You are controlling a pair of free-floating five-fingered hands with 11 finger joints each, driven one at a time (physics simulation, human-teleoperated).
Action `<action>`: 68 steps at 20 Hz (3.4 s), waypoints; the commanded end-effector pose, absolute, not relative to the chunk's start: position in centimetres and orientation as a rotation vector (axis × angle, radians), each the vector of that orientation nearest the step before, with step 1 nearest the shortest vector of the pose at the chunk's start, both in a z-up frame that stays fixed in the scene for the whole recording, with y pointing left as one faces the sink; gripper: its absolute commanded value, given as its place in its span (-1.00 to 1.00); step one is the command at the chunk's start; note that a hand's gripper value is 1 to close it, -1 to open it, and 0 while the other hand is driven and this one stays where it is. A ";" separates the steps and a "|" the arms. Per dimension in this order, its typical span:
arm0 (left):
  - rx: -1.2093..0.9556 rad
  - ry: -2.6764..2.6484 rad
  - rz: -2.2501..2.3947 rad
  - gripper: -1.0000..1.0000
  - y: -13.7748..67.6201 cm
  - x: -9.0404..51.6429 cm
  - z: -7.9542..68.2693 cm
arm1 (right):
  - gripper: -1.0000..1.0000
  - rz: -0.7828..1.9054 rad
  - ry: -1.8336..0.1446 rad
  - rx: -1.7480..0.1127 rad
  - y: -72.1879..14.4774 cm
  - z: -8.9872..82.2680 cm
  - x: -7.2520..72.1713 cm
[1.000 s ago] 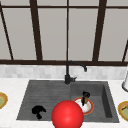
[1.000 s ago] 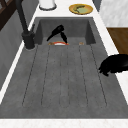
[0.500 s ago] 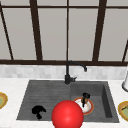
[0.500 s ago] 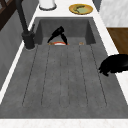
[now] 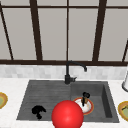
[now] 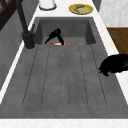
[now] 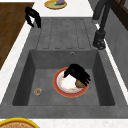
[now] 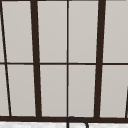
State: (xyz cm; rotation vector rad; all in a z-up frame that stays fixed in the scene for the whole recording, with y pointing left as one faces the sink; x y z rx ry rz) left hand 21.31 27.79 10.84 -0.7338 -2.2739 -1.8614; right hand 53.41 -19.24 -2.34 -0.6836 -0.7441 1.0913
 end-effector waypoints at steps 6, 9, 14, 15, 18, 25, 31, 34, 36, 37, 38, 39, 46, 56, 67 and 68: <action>-0.734 -2.274 -1.861 0.00 27.8 21.3 10.8 | -1.00 1.104 -0.733 -0.749 -19.2 -5.3 53.9; -0.734 -2.274 -1.861 0.00 27.8 21.3 10.8 | -1.00 1.107 -0.716 -0.730 -19.2 -6.4 54.6; -0.734 -2.274 -1.861 0.00 27.8 21.3 10.8 | -1.00 1.111 -0.701 -0.762 -18.9 -7.1 55.5; -0.734 -2.274 -1.861 0.00 27.8 21.3 10.8 | -1.00 1.109 -0.707 -0.776 -18.7 -7.1 55.5; -0.734 -2.274 -1.861 0.00 27.8 21.3 10.8 | 1.00 1.130 -0.681 -0.861 -16.9 -6.8 56.9; -0.734 -2.274 -1.861 0.00 27.8 21.3 10.8 | 1.00 1.049 -0.786 -0.942 -17.9 -6.0 55.4; -0.734 -2.274 -1.861 0.00 27.8 21.3 10.8 | 1.00 1.035 -0.767 -0.927 -18.4 -3.6 55.6; -0.734 -2.274 -1.861 0.00 27.8 21.3 10.8 | 1.00 1.032 -0.759 -0.919 -18.7 -2.6 55.3; -0.734 -2.274 -1.861 0.00 27.8 21.3 10.8 | 1.00 1.035 -0.759 -0.920 -19.0 -1.7 55.1; -0.734 -2.274 -1.861 0.00 27.8 21.3 10.8 | 1.00 1.035 -0.758 -0.921 -19.1 -1.2 55.0; -0.734 -2.274 -1.861 0.00 27.8 21.3 10.8 | 1.00 1.034 -0.757 -0.924 -19.2 -0.6 54.8; -0.734 -2.274 -1.861 0.00 27.8 21.3 10.8 | 1.00 1.028 -0.757 -0.927 -19.4 -0.1 54.5; -0.734 -2.274 -1.861 0.00 27.8 21.3 10.8 | 1.00 1.053 -0.772 -0.920 -20.4 4.4 51.7; -0.734 -2.274 -1.861 0.00 27.8 21.3 10.8 | 1.00 1.064 -0.769 -0.908 -22.3 9.7 48.6; -0.734 -2.274 -1.861 0.00 27.8 21.3 10.8 | 1.00 1.055 -0.755 -0.896 -25.8 15.0 47.2; -0.734 -2.274 -1.861 0.00 27.8 21.3 10.8 | 1.00 1.053 -0.751 -0.894 -26.3 15.6 46.8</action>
